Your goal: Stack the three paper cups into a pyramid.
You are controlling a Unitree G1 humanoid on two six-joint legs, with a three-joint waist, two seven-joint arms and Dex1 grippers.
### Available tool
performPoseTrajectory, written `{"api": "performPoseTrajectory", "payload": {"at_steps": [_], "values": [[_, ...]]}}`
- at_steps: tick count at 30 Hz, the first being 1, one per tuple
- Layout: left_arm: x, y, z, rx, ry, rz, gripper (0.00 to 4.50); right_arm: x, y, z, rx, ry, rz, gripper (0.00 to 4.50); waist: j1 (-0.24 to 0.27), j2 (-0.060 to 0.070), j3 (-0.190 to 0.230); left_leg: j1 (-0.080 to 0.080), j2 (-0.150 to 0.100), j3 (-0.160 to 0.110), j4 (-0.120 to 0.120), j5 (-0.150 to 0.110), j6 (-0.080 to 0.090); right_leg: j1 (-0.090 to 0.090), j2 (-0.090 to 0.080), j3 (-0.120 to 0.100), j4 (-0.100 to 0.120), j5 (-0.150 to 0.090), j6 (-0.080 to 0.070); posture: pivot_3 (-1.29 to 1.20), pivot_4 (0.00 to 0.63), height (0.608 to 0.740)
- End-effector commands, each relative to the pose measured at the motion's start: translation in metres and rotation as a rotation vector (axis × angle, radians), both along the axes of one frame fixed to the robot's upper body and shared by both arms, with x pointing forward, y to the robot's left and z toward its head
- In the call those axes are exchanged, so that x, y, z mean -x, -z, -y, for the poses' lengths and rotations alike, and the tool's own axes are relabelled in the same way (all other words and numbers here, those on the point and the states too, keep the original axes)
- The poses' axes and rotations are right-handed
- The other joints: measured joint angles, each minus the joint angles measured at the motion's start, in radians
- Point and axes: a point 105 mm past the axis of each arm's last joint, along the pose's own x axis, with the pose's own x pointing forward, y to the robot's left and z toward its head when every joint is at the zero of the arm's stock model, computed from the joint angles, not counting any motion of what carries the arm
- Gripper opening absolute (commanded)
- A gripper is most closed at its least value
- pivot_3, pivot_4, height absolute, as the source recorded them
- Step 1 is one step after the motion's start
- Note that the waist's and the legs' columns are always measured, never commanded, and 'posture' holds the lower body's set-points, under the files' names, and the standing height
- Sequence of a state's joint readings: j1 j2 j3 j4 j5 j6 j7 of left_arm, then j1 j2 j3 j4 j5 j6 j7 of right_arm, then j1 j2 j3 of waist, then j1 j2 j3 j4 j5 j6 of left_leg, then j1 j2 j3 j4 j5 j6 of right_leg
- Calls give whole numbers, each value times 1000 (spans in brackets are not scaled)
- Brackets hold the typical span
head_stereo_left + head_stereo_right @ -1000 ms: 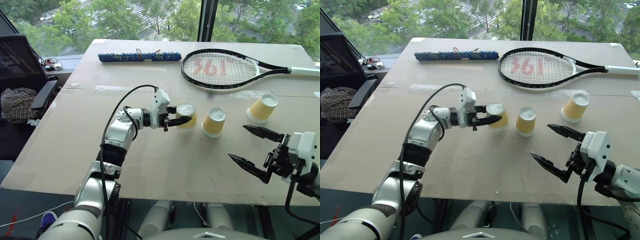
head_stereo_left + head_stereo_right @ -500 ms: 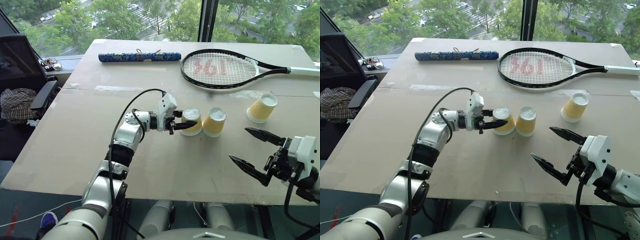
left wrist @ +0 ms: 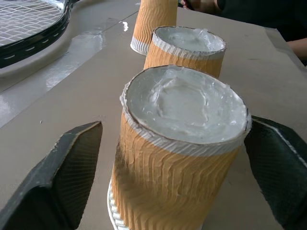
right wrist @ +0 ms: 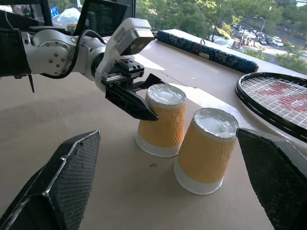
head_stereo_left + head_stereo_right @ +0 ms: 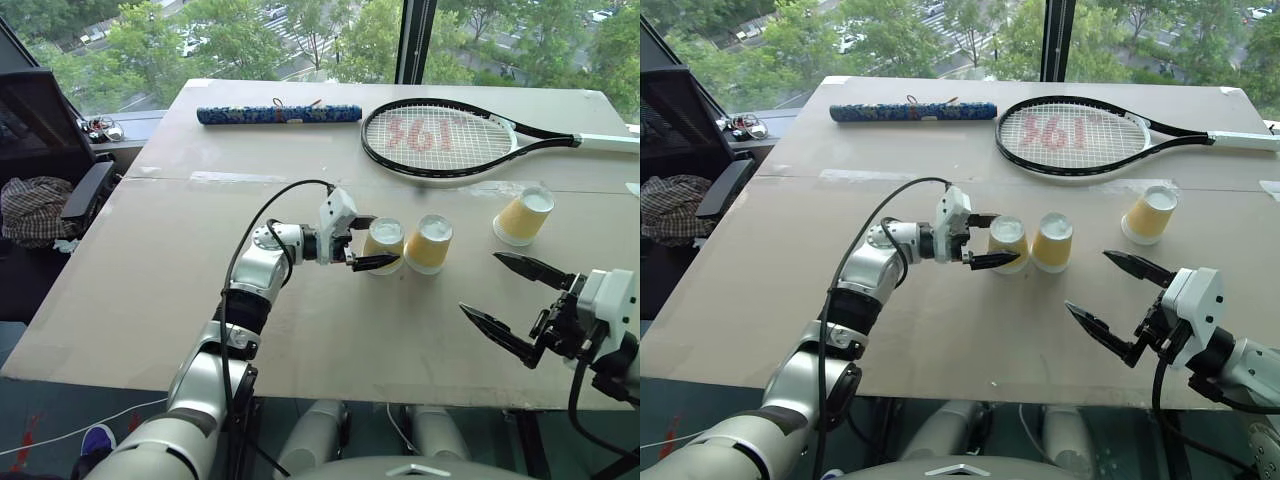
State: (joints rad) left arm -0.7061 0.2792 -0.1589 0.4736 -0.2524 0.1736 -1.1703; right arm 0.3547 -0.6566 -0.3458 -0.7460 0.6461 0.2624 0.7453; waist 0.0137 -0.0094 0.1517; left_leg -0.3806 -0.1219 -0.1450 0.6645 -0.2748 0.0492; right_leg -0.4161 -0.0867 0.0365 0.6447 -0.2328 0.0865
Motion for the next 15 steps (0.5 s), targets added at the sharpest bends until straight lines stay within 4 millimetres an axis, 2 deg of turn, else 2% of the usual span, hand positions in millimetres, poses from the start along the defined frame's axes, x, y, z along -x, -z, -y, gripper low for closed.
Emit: {"api": "performPoseTrajectory", "payload": {"at_steps": [1,4,7,11,15], "values": [[17,-44,-26,133,0,52,4406,-16,-21,15,-46,157,101,4500,-7,0,0,0,0,0,0,0,0,0,0,1,0,0,0,0,150,740],[30,-53,-45,122,-14,70,4406,-33,-21,27,-35,258,111,4500,-16,1,0,1,1,0,-1,0,0,-1,0,2,1,0,0,0,150,740],[46,-62,-62,117,-11,73,4406,-61,-11,50,53,425,101,4500,-18,1,0,1,1,1,0,0,0,-1,0,3,2,0,0,0,150,740],[93,-66,-69,103,115,50,4406,-95,-5,73,42,580,66,4500,-16,1,0,1,0,1,0,0,0,-1,0,3,1,0,-1,0,150,740],[117,-62,-69,94,131,14,4406,-113,-5,76,13,614,43,4500,-14,3,0,1,0,1,-1,0,0,-1,0,3,1,0,-1,0,150,740]]}}
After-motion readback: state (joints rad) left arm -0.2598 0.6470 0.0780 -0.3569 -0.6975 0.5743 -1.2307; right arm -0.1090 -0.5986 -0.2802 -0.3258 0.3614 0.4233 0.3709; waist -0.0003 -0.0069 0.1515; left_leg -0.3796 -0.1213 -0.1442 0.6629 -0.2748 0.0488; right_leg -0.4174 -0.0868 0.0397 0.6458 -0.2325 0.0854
